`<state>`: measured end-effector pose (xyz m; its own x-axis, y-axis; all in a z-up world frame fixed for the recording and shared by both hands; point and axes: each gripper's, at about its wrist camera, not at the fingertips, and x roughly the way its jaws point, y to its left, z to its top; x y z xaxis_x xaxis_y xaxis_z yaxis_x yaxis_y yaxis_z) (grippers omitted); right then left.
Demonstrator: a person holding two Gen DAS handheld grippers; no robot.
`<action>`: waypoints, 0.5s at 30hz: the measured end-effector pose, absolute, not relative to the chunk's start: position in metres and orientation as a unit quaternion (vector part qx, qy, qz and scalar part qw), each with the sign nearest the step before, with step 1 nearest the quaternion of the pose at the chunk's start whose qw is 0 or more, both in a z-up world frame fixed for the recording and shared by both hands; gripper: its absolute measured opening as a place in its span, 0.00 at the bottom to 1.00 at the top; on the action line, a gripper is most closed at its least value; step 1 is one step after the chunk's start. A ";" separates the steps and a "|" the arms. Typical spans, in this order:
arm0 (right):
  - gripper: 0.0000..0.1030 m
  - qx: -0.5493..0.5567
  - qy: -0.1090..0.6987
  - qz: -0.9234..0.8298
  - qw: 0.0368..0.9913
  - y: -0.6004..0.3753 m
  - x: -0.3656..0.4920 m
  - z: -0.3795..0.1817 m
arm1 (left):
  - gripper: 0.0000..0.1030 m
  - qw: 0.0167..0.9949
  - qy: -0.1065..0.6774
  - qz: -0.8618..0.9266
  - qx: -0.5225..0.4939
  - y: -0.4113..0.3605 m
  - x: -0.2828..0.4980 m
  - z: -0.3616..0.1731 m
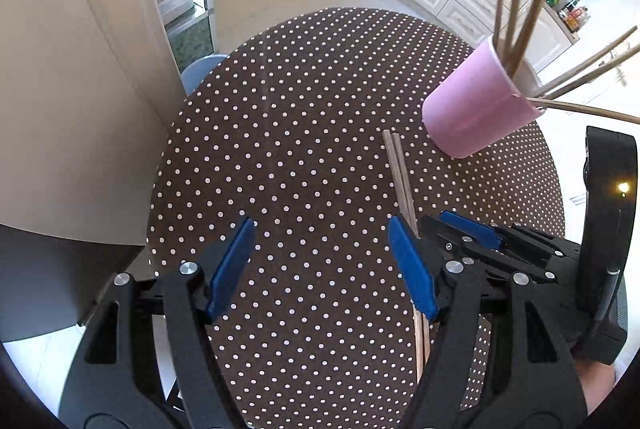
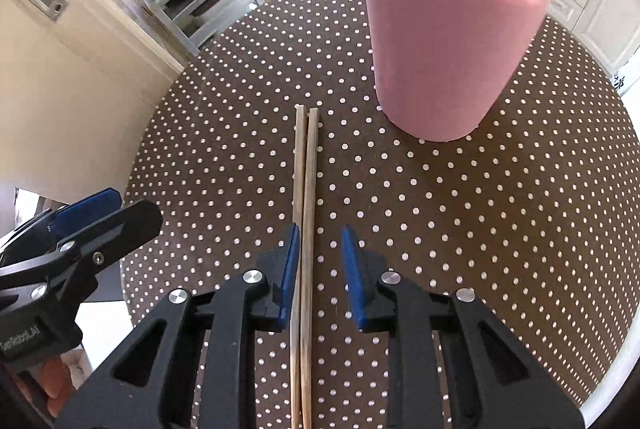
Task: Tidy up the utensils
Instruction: 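Lower both open tools toward the last two chopsticks on the table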
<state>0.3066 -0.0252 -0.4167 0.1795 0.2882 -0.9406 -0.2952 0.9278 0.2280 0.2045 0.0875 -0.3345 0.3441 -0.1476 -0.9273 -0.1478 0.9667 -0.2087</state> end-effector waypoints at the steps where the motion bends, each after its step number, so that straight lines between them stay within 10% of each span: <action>1: 0.19 -0.008 0.613 0.189 0.767 -0.024 0.308 -0.419 | 0.67 0.808 0.574 0.000 -0.130 0.087 0.205 -0.335; 15: 0.17 -0.038 0.620 0.189 0.761 0.005 0.355 -0.430 | 0.67 0.799 0.583 0.017 -0.145 0.099 0.218 -0.342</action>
